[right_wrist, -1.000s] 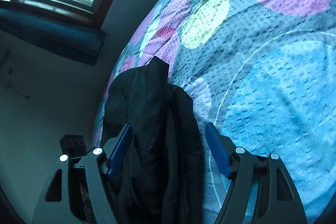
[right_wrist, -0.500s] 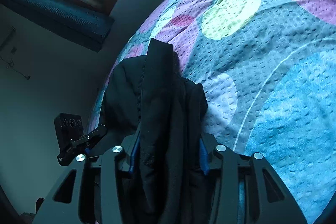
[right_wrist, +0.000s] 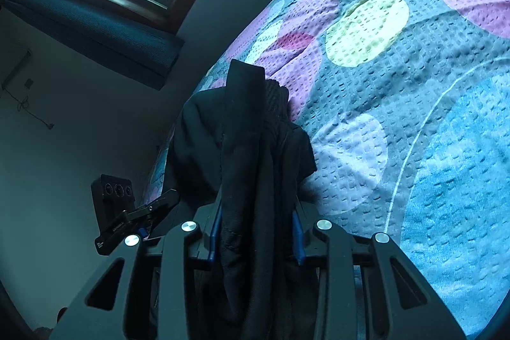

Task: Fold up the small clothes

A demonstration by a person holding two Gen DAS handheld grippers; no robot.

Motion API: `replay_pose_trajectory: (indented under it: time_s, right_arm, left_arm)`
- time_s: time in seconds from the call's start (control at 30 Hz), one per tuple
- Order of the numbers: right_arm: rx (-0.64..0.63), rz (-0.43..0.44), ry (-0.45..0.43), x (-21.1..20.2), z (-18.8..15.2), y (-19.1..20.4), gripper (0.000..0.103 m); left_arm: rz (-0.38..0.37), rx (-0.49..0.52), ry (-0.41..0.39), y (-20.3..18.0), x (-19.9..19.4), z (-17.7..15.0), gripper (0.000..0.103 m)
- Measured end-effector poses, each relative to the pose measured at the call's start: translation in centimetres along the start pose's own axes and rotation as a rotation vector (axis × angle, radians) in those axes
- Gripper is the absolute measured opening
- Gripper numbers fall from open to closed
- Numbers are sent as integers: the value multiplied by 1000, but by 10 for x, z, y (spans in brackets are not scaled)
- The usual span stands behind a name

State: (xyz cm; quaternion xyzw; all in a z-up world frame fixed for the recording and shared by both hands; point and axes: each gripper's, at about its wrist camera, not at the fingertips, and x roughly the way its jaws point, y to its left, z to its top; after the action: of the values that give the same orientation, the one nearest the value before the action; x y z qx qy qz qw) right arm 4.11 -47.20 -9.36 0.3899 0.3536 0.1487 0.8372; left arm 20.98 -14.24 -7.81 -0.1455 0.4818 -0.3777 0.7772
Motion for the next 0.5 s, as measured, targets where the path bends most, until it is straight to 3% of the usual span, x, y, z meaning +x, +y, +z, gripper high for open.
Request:
replay_pose_trajectory:
  time_s: [0.2,0.33,0.5]
  right_arm:
    - [68,-19,34,-10,-7,-14,64]
    - [73,-21,66,-32,-24,-10,70]
    - [107,31,105,-54,-57,-7,71]
  left_arm:
    - [-19,-25,1,2,-14,-9,75]
    - [-38,-12,-15,-7,-41,-35,87]
    - [-65,-16,16,-16,-61,-73,90]
